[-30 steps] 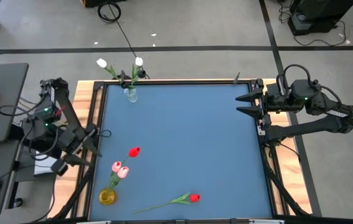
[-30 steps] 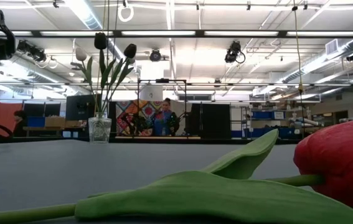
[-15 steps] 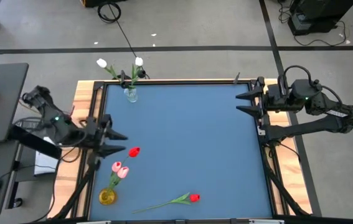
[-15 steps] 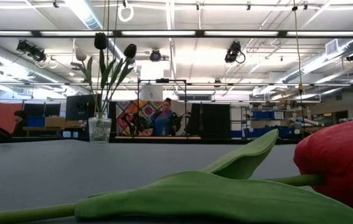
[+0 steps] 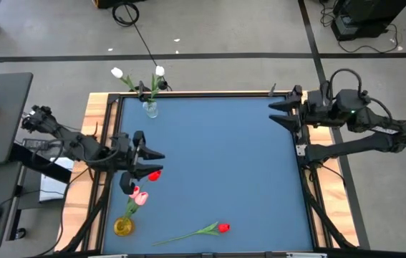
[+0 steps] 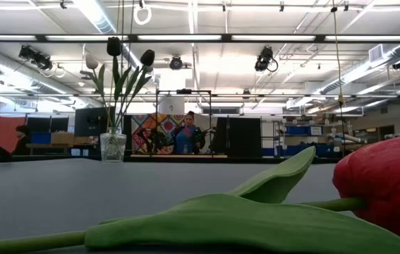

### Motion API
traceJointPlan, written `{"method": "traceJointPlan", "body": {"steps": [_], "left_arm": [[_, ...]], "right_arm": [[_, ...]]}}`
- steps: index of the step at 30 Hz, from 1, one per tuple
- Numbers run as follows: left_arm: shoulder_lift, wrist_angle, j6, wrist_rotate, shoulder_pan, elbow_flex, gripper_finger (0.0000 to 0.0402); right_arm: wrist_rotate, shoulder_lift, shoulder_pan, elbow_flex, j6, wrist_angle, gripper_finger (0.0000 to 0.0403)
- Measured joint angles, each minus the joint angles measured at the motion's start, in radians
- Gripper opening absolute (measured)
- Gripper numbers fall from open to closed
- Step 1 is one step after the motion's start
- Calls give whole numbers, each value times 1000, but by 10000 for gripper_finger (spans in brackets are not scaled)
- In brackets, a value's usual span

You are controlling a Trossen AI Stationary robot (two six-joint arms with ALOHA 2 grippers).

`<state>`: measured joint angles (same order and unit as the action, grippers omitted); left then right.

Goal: Sort flowers into vase by color
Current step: Put the red tulip into the yellow vase

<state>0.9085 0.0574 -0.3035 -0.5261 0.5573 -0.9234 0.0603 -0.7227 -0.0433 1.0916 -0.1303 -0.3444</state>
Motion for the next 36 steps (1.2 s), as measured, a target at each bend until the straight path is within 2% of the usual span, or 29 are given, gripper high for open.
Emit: {"method": "traceJointPlan", "body": {"steps": [4, 9, 14, 23, 27, 33, 36], "left_arm": [[3, -5, -1, 76, -28, 0, 173], [-17, -11, 0, 92, -25, 0, 173], [-67, -93, 4, 93, -15, 0, 173], [-152, -225, -18, 149, -15, 0, 173], [-185, -266, -27, 150, -15, 0, 173], [-206, -338, -26, 158, -33, 0, 173], [-197, -387, -25, 178, -39, 0, 173]], "right_arm": [[7, -61, 0, 0, -253, 58, 195], [-8, -173, 2, 0, -592, 62, 195], [6, -320, 4, 0, -713, 157, 195], [-73, -592, -12, 0, -858, 431, 195], [-9, -679, 5, 0, -1070, 386, 189], [143, -761, 103, 0, -1390, 246, 173], [186, -801, 155, 0, -1539, 156, 166]]}}
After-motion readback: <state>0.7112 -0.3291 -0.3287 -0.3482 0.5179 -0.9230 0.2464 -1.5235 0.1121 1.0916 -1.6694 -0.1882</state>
